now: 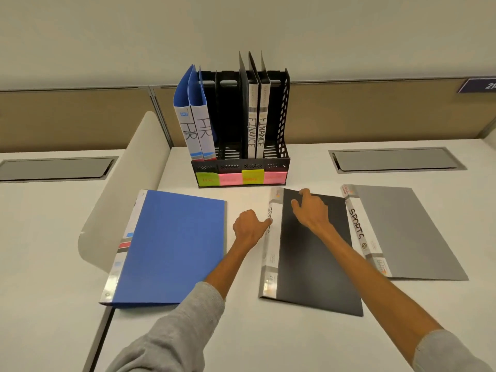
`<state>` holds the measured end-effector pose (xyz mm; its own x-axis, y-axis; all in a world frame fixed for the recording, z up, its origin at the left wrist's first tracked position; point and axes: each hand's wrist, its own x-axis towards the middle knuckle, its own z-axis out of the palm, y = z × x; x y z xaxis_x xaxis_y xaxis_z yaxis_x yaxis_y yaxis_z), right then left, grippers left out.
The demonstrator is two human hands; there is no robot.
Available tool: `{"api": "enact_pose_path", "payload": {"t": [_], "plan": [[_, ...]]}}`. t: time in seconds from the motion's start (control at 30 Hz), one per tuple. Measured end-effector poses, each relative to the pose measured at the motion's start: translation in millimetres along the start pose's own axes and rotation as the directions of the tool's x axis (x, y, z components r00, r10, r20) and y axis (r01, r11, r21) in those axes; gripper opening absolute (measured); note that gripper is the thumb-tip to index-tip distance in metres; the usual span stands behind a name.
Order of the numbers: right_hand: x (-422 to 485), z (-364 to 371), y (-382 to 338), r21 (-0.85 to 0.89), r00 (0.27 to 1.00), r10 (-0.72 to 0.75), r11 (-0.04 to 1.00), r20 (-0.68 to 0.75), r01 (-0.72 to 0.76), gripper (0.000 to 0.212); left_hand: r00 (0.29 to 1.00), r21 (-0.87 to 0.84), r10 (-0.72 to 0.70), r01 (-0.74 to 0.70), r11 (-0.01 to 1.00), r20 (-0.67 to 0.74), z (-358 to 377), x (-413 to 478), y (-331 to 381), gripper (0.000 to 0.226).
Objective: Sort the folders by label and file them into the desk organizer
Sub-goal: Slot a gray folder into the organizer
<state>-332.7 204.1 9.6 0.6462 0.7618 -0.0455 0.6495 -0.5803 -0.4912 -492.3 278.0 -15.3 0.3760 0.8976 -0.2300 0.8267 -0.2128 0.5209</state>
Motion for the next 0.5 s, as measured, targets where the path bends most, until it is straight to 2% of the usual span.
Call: {"api": "enact_pose_path", "payload": {"t": [0.2,0.3,0.37,0.5], "plan": [[-29.1,22.4,27.1,-0.037,0.985,0.09,0.996,0.144,-0.085,0.05,0.992,0.088,0.0,-0.011,0.996,0.125,26.0,-26.7,2.3,0.079],[-37.9,29.5,34.7,-0.1,0.979,0.08,0.993,0.186,-0.062,0.051,0.992,0.127,0.028,-0.044,0.991,0.124,37.0,-37.8,5.9,0.077],[-40.3,31.4,35.4,-0.101,0.979,0.078,0.993,0.19,-0.059,0.052,0.995,0.077,0.019,-0.027,0.997,0.102,43.8,-42.9,8.1,0.075],[-43.5,31.5,30.4,-0.096,0.973,0.085,0.993,0.213,-0.066,0.054,0.988,-0.139,-0.12,0.133,0.981,0.095,48.6,-45.5,15.0,0.077]]}}
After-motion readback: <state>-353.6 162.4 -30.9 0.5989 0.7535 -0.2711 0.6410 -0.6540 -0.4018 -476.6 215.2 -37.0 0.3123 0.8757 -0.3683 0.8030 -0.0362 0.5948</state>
